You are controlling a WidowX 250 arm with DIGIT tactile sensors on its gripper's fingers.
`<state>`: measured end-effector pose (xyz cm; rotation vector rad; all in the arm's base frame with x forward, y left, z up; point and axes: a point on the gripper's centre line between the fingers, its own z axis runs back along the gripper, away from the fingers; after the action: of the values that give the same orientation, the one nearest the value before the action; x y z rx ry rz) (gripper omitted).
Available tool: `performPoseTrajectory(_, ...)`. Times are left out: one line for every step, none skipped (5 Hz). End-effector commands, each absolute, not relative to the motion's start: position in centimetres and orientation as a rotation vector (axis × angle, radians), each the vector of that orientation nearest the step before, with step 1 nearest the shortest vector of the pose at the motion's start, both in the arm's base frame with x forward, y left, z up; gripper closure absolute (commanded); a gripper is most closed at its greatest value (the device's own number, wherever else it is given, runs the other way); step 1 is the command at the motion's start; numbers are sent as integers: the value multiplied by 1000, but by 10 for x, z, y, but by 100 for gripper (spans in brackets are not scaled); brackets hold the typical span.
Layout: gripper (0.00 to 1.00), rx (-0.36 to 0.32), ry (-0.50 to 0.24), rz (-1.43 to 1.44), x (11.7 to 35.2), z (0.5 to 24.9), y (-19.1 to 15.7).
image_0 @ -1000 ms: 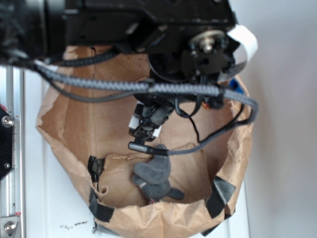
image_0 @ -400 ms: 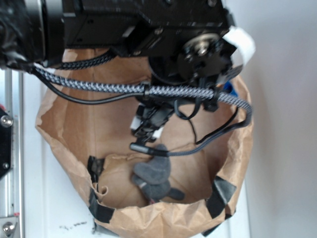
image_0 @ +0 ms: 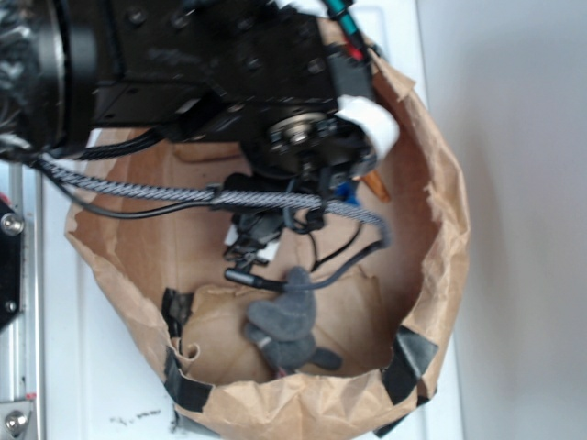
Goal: Grab the shell.
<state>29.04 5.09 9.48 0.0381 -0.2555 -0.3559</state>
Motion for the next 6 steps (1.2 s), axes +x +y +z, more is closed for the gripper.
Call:
performPoseTrajectory(0, 163, -264, -272, 335, 93, 60)
performPoseTrajectory(0, 199, -303, -225, 348, 97, 70)
performPoseTrajectory(0, 210, -322, -190, 363, 99, 81)
performPoseTrajectory(0, 214, -356, -188, 367, 99, 83)
performPoseTrajectory(0, 207, -355, -224, 381, 82, 78)
performPoseTrajectory(0, 220, -311, -264, 389, 59, 65)
